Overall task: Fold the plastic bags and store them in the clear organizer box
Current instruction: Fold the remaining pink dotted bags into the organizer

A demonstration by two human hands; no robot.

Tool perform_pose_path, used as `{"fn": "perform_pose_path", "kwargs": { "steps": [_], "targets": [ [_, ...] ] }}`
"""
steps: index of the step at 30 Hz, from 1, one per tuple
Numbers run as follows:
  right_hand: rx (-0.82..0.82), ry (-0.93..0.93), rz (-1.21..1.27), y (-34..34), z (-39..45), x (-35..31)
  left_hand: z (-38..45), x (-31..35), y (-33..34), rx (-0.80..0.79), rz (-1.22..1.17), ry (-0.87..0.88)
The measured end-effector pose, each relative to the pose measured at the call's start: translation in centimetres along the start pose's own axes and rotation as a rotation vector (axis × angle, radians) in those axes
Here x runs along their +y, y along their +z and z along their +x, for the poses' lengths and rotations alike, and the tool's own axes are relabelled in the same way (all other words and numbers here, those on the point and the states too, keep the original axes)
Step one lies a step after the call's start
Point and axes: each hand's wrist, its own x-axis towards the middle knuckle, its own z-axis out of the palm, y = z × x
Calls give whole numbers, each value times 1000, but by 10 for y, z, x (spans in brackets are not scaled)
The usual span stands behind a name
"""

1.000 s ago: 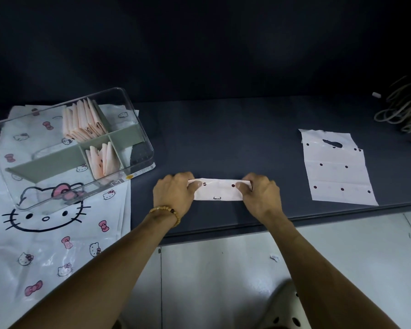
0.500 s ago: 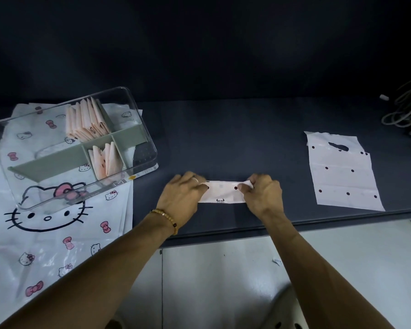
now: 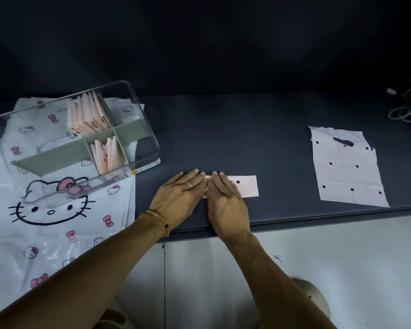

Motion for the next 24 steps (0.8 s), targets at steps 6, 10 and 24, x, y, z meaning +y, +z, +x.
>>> {"fn": "perform_pose_path", "kwargs": {
  "steps": [6,10,24],
  "targets": [
    [-20,46,-42,-19,-8,46,-2,1,-2,8,-44,-38],
    [-135,175,-142,-37,-18,88,-2,3,-1,-2,-33,-50],
    [-49,-184,-90,-43,-50,36,-62,46,-22,-125,-22,95]
  ]
}}
